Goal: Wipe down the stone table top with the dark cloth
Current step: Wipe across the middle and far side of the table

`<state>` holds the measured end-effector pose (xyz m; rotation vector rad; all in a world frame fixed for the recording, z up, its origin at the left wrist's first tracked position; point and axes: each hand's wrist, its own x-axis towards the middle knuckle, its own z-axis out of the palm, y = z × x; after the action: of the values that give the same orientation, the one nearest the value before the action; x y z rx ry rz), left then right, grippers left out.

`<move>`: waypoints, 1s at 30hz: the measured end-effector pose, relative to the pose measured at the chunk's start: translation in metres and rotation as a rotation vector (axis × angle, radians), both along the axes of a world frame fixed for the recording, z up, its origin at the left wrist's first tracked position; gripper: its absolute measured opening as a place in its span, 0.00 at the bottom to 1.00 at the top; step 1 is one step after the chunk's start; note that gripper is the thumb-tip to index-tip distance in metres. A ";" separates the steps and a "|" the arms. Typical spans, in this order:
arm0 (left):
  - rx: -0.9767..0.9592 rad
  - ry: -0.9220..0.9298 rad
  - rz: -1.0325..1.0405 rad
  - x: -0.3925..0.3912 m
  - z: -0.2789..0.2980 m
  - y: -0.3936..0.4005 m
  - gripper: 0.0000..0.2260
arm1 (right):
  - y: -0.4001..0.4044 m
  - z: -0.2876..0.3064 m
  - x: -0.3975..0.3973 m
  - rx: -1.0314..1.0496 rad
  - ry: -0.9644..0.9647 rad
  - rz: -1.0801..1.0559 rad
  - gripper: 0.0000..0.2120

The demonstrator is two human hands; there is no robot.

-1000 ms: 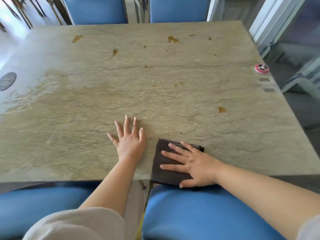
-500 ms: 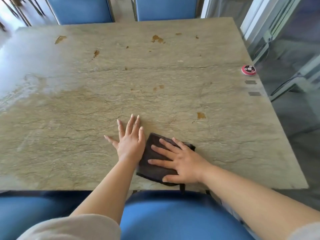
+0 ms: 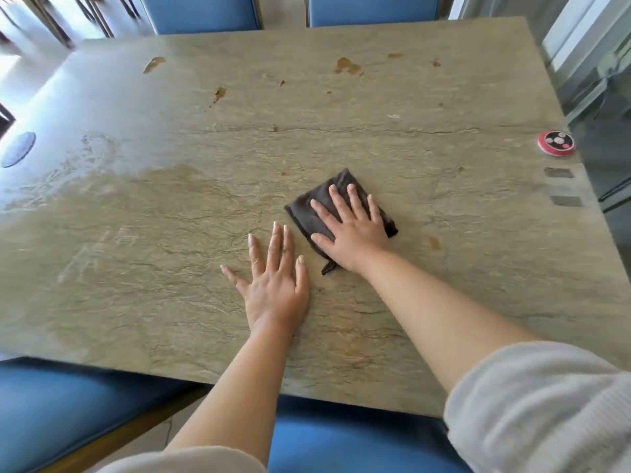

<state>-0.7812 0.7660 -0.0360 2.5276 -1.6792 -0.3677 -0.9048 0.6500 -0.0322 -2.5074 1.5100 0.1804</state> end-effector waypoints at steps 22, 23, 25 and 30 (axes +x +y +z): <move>0.037 0.042 -0.039 -0.008 0.007 0.006 0.27 | 0.123 -0.002 -0.167 -0.073 -0.065 0.268 0.27; 0.039 0.042 -0.056 -0.013 0.007 0.007 0.28 | 0.116 -0.001 -0.171 -0.074 -0.056 0.159 0.27; 0.050 0.038 -0.149 -0.028 0.008 0.007 0.29 | 0.103 0.002 -0.165 -0.067 -0.039 -0.102 0.28; -0.095 0.125 -0.394 -0.077 0.018 0.006 0.27 | 0.091 0.015 -0.158 0.052 -0.316 -0.270 0.24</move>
<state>-0.8579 0.7724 -0.0178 2.0531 -2.0833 -0.4488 -1.0627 0.7406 -0.0171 -2.1377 1.6577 -0.2060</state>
